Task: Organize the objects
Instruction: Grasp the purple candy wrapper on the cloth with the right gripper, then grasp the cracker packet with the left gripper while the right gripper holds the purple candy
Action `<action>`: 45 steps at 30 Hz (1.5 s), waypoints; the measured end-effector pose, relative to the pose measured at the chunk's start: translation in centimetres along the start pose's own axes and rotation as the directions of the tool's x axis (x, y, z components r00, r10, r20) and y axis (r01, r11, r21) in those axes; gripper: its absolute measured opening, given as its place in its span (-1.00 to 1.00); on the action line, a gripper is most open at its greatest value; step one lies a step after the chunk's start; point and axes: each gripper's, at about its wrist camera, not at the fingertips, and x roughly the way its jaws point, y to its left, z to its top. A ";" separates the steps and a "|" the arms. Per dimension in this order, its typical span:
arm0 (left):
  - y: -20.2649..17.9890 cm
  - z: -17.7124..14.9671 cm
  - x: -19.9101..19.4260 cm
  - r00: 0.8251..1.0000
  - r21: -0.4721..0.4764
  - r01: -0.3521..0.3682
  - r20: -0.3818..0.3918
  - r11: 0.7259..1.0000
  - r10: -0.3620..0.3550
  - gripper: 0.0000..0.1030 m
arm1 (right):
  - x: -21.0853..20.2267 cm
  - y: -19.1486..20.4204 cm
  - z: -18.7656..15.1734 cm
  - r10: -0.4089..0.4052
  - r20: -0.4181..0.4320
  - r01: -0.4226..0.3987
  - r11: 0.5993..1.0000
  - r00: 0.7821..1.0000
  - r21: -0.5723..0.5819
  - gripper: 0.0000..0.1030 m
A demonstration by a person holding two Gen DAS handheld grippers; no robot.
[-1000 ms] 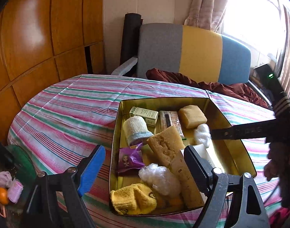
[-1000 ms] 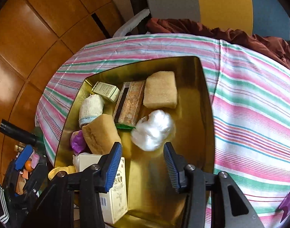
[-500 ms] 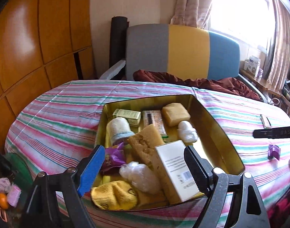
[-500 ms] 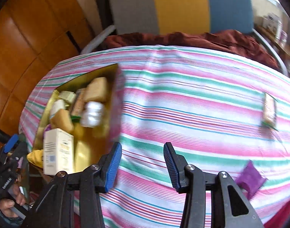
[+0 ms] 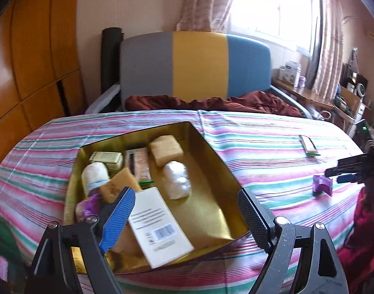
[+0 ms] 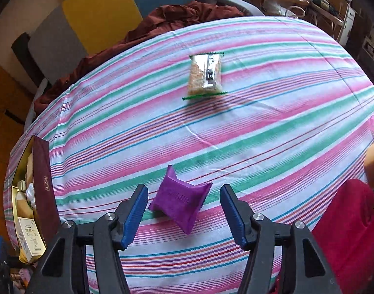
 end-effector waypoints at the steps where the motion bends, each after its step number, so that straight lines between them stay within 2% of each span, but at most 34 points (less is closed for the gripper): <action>1: -0.5 0.1 0.1 1.000 0.007 0.012 -0.004 1.000 -0.012 0.69 | 0.5 0.2 -0.1 0.007 -0.012 -0.007 1.000 1.000 0.001 0.20; 3: -1.3 0.2 0.1 1.000 0.023 0.029 -0.008 0.999 -0.029 0.69 | 1.2 0.9 -0.2 0.012 -0.023 -0.013 1.000 1.000 -0.015 0.20; 7: -2.6 0.3 0.1 0.998 0.039 0.055 -0.015 0.998 -0.054 0.70 | 1.7 2.3 -0.3 -0.047 -0.031 0.043 0.994 0.998 -0.098 0.20; 10: -3.2 0.2 0.0 0.997 0.055 0.070 -0.015 0.996 -0.069 0.71 | 1.2 3.5 -0.6 -0.133 -0.012 0.125 0.956 0.991 -0.266 0.20; 11: -3.4 0.2 0.0 0.997 0.060 0.073 -0.018 0.996 -0.072 0.71 | 0.7 4.0 -0.7 -0.140 -0.006 0.131 0.936 0.990 -0.327 0.20; 14: -3.4 0.1 0.6 0.996 0.067 0.080 -0.035 0.995 -0.078 0.71 | -0.5 5.9 -1.4 -0.114 -0.045 0.076 0.861 0.993 -0.503 0.20; 17: -3.5 0.1 0.9 0.996 0.066 0.080 -0.046 0.995 -0.077 0.71 | -0.5 8.6 -2.6 -0.214 -0.008 0.151 0.716 0.977 -0.681 0.20; 19: -3.7 0.1 1.0 0.995 0.065 0.085 -0.050 0.994 -0.081 0.71 | 0.3 9.2 -2.8 -0.264 -0.004 0.175 0.651 0.965 -0.739 0.20; 22: -4.0 0.4 1.1 0.995 0.071 0.092 -0.050 0.993 -0.088 0.71 | 2.5 9.5 -3.1 -0.358 -0.029 0.196 0.575 0.933 -0.795 0.20; 25: -4.4 0.7 1.2 0.994 0.082 0.104 -0.051 0.991 -0.100 0.71 | 3.9 9.1 -3.1 -0.419 -0.027 0.226 0.543 0.907 -0.809 0.20; 27: -4.8 1.0 1.4 0.993 0.092 0.112 -0.053 0.989 -0.107 0.71 | 4.3 8.5 -2.9 -0.431 -0.031 0.234 0.547 0.902 -0.804 0.15; 28: -5.0 1.2 1.6 0.992 0.095 0.117 -0.056 0.989 -0.112 0.71 | 4.3 8.1 -2.7 -0.430 -0.033 0.236 0.557 0.902 -0.796 -0.03; 29: -5.3 1.4 1.7 0.991 0.098 0.123 -0.060 0.988 -0.117 0.71 | 4.4 7.6 -2.5 -0.424 -0.044 0.230 0.572 0.905 -0.787 -0.33; 30: -5.6 1.6 1.9 0.990 0.101 0.132 -0.063 0.986 -0.126 0.71 | 4.2 7.1 -2.0 -0.411 -0.046 0.231 0.597 0.910 -0.768 -0.33; 32: -6.4 1.9 2.2 0.988 0.108 0.148 -0.067 0.983 -0.142 0.71 | 3.5 5.4 -0.4 -0.347 -0.059 0.217 0.700 0.936 -0.680 -0.33; 35: -7.9 2.5 2.8 0.982 0.111 0.178 -0.080 0.978 -0.170 0.71 | 2.5 1.1 2.6 -0.262 -0.054 0.213 0.872 0.963 -0.440 -0.33; 37: -9.1 3.0 3.3 0.977 0.114 0.203 -0.097 0.973 -0.192 0.71 | 2.1 -2.4 3.8 -0.203 -0.049 0.185 0.950 0.978 -0.250 -0.33; 38: -9.8 3.1 3.6 0.975 0.120 0.208 -0.103 0.971 -0.196 0.71 | 1.8 -4.2 4.3 -0.167 -0.037 0.160 0.976 0.985 -0.151 -0.33; 39: -10.6 3.3 4.0 0.974 0.126 0.213 -0.110 0.969 -0.200 0.71 | 1.7 -5.8 4.6 -0.142 -0.019 0.141 0.988 0.990 -0.066 -0.33; 41: -12.3 3.7 5.0 0.968 0.134 0.232 -0.134 0.964 -0.214 0.71 | 1.3 -8.5 4.8 -0.135 0.007 0.134 0.988 0.991 0.072 -0.33; 43: -13.7 4.0 6.1 0.963 0.131 0.242 -0.152 0.961 -0.222 0.71 | 0.1 -9.8 5.5 -0.108 0.073 0.097 0.985 0.991 0.144 -0.33; 45: -15.4 4.6 7.4 0.959 0.128 0.254 -0.166 0.959 -0.231 0.71 | -0.8 -10.5 5.6 -0.151 0.122 0.128 0.976 0.981 0.179 -0.33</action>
